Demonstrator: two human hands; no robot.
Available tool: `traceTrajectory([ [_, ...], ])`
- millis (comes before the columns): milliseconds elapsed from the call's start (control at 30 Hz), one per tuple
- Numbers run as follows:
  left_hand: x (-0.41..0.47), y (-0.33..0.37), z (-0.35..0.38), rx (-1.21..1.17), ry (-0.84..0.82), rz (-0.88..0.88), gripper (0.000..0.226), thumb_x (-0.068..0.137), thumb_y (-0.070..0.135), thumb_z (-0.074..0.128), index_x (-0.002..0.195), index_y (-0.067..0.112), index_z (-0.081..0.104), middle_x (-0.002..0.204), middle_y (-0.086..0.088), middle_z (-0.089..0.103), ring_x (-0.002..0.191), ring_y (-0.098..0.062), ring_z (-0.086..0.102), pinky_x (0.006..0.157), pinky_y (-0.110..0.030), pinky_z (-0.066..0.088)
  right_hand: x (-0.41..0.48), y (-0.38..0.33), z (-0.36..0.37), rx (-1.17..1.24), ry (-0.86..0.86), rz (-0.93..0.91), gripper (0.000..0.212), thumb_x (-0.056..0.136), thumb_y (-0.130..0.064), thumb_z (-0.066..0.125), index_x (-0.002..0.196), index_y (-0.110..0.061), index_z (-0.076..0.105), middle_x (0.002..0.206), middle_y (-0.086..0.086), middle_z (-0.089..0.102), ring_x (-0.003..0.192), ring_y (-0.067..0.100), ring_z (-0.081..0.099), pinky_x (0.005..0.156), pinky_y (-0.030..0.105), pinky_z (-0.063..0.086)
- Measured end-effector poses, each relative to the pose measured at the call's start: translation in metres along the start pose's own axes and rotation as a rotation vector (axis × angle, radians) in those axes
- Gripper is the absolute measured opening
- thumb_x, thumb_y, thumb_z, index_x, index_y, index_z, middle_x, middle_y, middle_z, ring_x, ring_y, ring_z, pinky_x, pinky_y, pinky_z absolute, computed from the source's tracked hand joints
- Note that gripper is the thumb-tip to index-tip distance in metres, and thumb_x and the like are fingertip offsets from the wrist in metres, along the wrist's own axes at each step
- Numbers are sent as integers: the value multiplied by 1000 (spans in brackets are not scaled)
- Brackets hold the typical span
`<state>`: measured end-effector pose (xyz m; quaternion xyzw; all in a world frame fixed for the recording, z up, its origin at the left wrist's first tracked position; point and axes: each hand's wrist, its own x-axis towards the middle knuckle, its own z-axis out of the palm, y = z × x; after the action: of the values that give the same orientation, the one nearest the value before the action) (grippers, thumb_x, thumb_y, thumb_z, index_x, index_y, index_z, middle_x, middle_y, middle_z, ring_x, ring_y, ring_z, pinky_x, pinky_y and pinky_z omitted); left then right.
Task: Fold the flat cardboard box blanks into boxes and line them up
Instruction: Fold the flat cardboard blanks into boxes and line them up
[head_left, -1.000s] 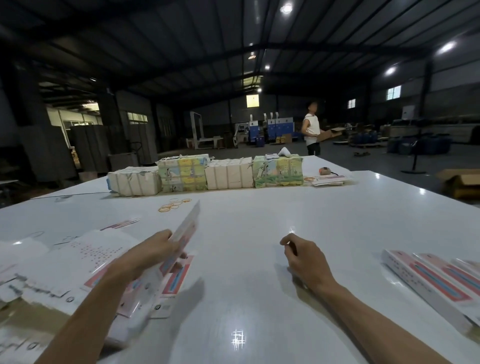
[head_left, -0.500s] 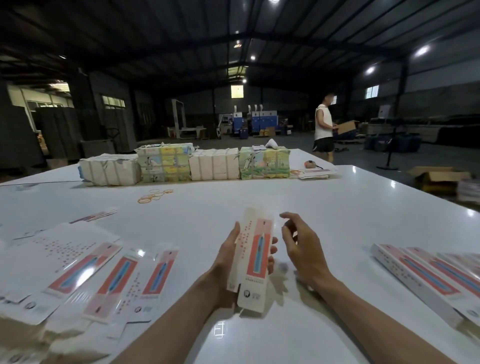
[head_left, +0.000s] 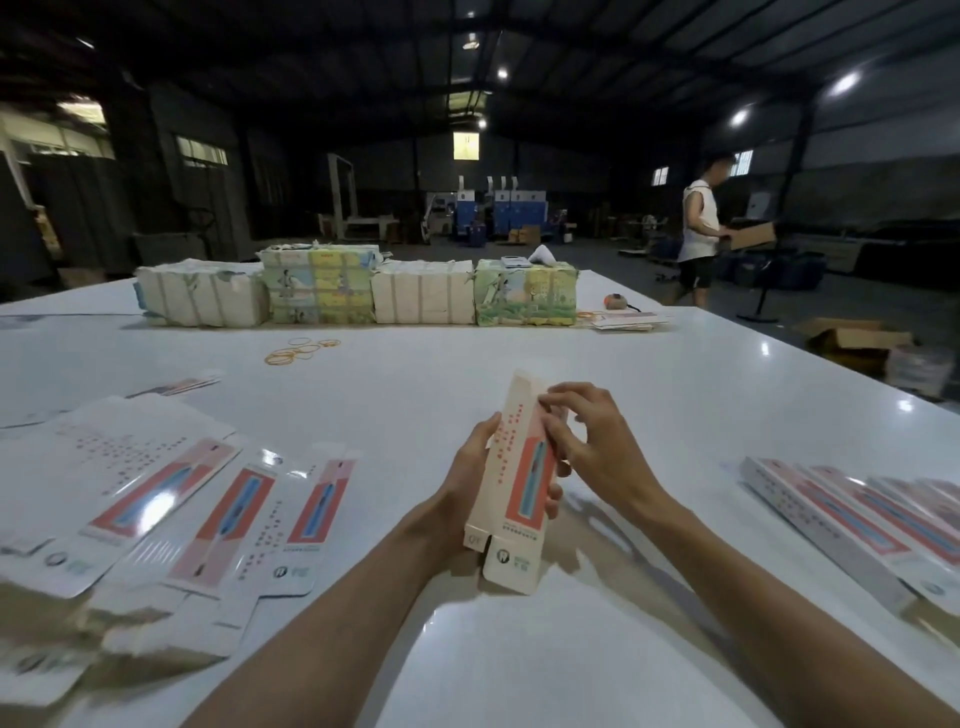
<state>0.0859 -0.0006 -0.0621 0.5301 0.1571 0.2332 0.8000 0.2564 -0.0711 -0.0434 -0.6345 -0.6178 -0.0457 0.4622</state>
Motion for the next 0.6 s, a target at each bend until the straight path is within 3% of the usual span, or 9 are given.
traceTrajectory([
  [67, -1, 0, 0, -26, -7, -23, 63, 107, 61, 34, 116, 11, 71, 112, -24, 68, 84, -36, 71, 77, -43, 61, 5, -3, -4, 8, -40, 19, 19, 105, -17, 62, 121, -11, 71, 131, 2, 62, 122, 17, 55, 87, 8, 49],
  [167, 1, 0, 0, -42, -27, -46, 69, 104, 63, 34, 116, 8, 74, 114, -22, 67, 84, -33, 69, 78, -41, 60, 14, -5, -9, 69, -18, 46, 13, 104, -13, 61, 114, -12, 71, 120, 1, 64, 114, 20, 62, 89, 27, 59],
  [267, 3, 0, -1, -41, -27, -23, 69, 100, 65, 38, 118, 6, 69, 108, -20, 67, 81, -32, 68, 76, -39, 59, 17, -7, -8, -50, -17, -24, 27, 105, -23, 61, 129, -14, 69, 130, 1, 65, 121, 16, 57, 96, 38, 57],
  [333, 3, 0, -1, -45, -21, -11, 66, 101, 64, 37, 111, 8, 70, 107, -21, 67, 79, -33, 69, 74, -39, 60, 15, -8, -2, -85, -25, -43, 33, 105, -28, 60, 134, -14, 69, 134, 1, 65, 125, 13, 54, 99, 37, 55],
  [467, 1, -2, -5, -28, -22, -15, 66, 103, 64, 36, 108, 11, 73, 108, -22, 70, 79, -33, 72, 72, -39, 61, 8, -2, 9, 11, 28, -21, 23, 103, -22, 64, 121, -12, 75, 133, 0, 66, 123, 13, 54, 103, 33, 53],
  [600, 3, -3, -5, -2, -13, -28, 66, 102, 67, 36, 118, 11, 68, 112, -20, 69, 81, -32, 71, 74, -39, 61, 12, 1, 4, 146, 28, 30, 10, 102, -21, 67, 109, -17, 72, 125, -2, 67, 115, 16, 61, 86, 19, 58],
])
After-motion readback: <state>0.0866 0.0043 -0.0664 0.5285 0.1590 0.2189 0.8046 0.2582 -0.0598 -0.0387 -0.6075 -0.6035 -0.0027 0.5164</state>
